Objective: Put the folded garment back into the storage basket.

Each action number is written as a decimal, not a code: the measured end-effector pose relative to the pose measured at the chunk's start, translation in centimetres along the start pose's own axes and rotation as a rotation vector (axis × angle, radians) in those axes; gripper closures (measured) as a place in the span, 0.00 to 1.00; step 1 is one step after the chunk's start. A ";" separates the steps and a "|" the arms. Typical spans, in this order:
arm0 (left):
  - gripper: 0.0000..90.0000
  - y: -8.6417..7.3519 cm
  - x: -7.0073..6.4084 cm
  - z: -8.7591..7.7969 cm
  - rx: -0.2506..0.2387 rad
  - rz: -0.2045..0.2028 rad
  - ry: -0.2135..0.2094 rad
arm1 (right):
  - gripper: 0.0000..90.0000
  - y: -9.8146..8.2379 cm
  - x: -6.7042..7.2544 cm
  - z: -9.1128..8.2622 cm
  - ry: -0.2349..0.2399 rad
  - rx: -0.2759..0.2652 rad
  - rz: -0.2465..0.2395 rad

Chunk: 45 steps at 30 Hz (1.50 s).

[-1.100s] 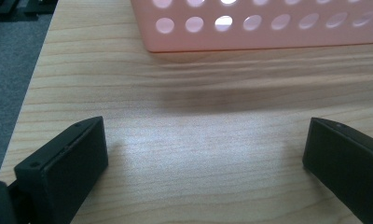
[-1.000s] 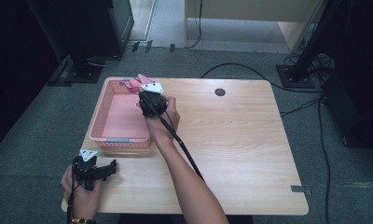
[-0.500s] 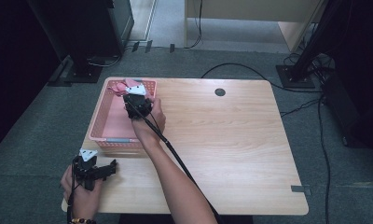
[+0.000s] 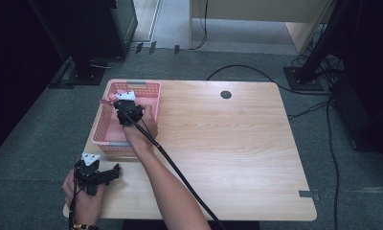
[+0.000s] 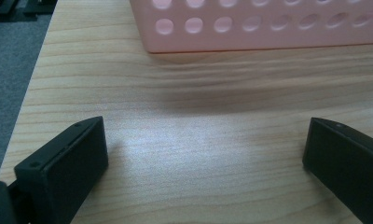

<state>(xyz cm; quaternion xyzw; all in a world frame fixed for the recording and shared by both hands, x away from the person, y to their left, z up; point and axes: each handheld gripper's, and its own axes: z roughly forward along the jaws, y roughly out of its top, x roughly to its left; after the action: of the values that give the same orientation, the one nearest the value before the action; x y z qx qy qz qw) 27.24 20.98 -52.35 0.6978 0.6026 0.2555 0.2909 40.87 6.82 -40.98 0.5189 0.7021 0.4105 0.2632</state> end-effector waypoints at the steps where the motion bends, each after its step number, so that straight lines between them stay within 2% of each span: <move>1: 0.00 0.0 0.0 0.0 0.000 0.000 0.000 | 0.83 -0.1 0.1 0.2 -0.003 0.003 -0.001; 5: 0.00 0.0 0.0 0.0 -0.001 -0.002 0.000 | 0.83 -0.2 0.0 0.7 -0.008 0.011 0.029; 11: 0.00 0.0 0.0 0.0 -0.002 0.000 -0.001 | 0.83 -0.2 0.0 1.2 0.020 0.025 0.099; 13: 0.00 0.0 0.0 0.0 0.000 0.002 0.000 | 0.83 -0.5 0.1 1.6 0.028 0.033 0.098; 18: 0.00 0.0 0.0 0.0 0.000 0.002 -0.001 | 0.82 -1.2 0.3 2.3 0.016 0.061 0.067; 19: 0.00 0.0 0.0 0.0 -0.002 0.000 -0.001 | 0.82 -1.3 0.2 2.4 0.029 0.068 0.067; 21: 0.00 0.0 0.0 0.0 -0.003 -0.002 -0.001 | 0.79 -1.3 0.1 2.6 0.093 0.102 0.070; 22: 0.00 0.0 0.0 0.0 -0.002 -0.001 -0.001 | 0.77 -1.3 0.2 2.6 0.127 0.117 0.064; 25: 0.00 0.0 0.0 0.0 -0.003 -0.001 -0.001 | 0.68 -1.4 0.2 2.6 0.182 0.124 0.051; 28: 0.00 0.0 0.0 0.0 -0.005 -0.002 -0.001 | 0.55 -1.3 -0.1 2.4 0.253 0.120 0.076; 30: 0.00 0.0 0.0 0.0 -0.005 -0.002 -0.001 | 0.45 -1.3 -0.4 2.1 0.288 0.098 0.082; 33: 0.00 0.0 0.0 0.1 -0.005 -0.001 -0.001 | 0.32 -1.4 -0.9 1.7 0.323 0.055 0.066; 35: 0.00 0.0 0.0 0.1 -0.005 -0.001 -0.001 | 0.23 -1.4 -1.3 1.5 0.363 0.024 0.086; 36: 0.00 0.0 0.0 0.1 -0.005 -0.001 -0.001 | 0.23 -1.4 -1.3 1.5 0.363 0.024 0.086; 37: 0.00 0.0 0.0 0.1 -0.005 -0.001 -0.001 | 0.16 -1.5 -1.8 1.2 0.388 0.021 0.096; 41: 0.00 0.0 0.0 0.0 -0.002 0.000 -0.001 | 0.07 -1.5 -2.6 0.6 0.373 -0.018 0.076; 45: 0.00 0.0 0.0 0.1 -0.003 -0.002 -0.002 | 0.00 -1.8 -3.5 -0.2 0.332 -0.031 0.045</move>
<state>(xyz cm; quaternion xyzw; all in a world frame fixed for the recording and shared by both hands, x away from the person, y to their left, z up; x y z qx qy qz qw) 27.30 20.96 -52.37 0.6969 0.6026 0.2556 0.2929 40.88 3.27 -42.64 0.4556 0.7177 0.5072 0.1421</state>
